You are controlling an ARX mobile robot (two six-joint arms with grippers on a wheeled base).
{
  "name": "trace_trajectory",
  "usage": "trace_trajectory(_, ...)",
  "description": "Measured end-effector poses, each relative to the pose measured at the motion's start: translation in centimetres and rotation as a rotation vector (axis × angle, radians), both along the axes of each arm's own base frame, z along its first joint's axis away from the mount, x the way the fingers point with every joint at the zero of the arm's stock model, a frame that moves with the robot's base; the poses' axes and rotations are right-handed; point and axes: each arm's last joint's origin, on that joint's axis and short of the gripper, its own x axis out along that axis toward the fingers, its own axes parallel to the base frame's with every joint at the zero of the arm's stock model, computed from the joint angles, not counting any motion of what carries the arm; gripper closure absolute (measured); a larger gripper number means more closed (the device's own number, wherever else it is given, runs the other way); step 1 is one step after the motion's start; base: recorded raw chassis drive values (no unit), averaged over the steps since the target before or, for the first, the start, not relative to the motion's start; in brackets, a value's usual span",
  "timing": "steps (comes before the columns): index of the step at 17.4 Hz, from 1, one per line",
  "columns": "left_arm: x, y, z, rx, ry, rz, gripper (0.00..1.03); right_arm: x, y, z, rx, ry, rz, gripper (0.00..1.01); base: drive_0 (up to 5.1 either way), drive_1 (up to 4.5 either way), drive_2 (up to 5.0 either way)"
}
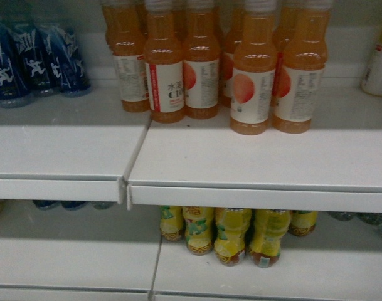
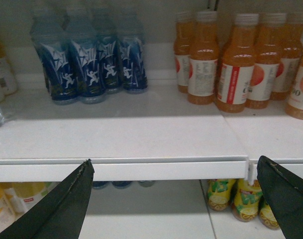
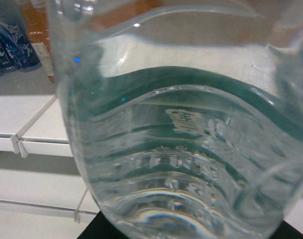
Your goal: Move water from second to third shelf
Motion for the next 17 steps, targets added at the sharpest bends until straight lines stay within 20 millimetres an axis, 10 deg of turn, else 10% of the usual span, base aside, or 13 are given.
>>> trace_trajectory(17,0.0,0.0,0.0,0.0,0.0,0.001,0.05,0.0,0.0,-0.03,0.0,0.003,0.0,0.64,-5.0,2.43,2.4)
